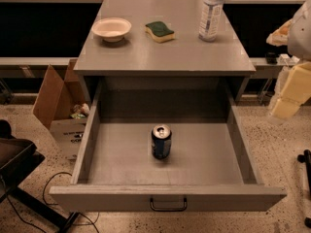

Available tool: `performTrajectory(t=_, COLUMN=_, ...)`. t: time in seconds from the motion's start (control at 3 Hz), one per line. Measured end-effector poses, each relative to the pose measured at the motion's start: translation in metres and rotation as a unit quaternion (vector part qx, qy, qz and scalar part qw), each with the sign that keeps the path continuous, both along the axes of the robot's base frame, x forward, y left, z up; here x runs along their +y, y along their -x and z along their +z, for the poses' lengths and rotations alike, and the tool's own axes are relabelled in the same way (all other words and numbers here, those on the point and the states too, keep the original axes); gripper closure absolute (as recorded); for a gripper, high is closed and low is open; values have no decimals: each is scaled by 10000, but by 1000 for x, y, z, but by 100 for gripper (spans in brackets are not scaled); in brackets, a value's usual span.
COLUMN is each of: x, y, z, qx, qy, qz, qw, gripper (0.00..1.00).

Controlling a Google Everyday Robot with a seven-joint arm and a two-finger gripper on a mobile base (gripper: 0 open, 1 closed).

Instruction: Pick pepsi can from top drawer and place on counter

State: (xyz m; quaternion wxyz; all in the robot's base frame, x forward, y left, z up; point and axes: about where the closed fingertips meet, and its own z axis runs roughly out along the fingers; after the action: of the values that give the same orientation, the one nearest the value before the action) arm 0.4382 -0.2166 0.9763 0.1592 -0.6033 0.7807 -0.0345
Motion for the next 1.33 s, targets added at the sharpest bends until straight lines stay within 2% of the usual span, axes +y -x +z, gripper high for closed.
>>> performTrajectory(t=0.33, x=0, y=0, z=0, qx=-66, qy=-57, qz=-13, qw=10000, gripper=0)
performTrajectory(t=0.67, x=13, y=-4, z=-34, qx=-142, qy=-755, qz=32, qw=9970, gripper=0)
performTrajectory(t=1.0, x=31, y=8, z=-110, qx=-52, qy=-1650, qz=321, qw=9858, gripper=0)
performTrajectory(t=1.33, x=89, y=-25, z=-159, qx=-536, qy=-3162, qz=647, qw=9450, gripper=0)
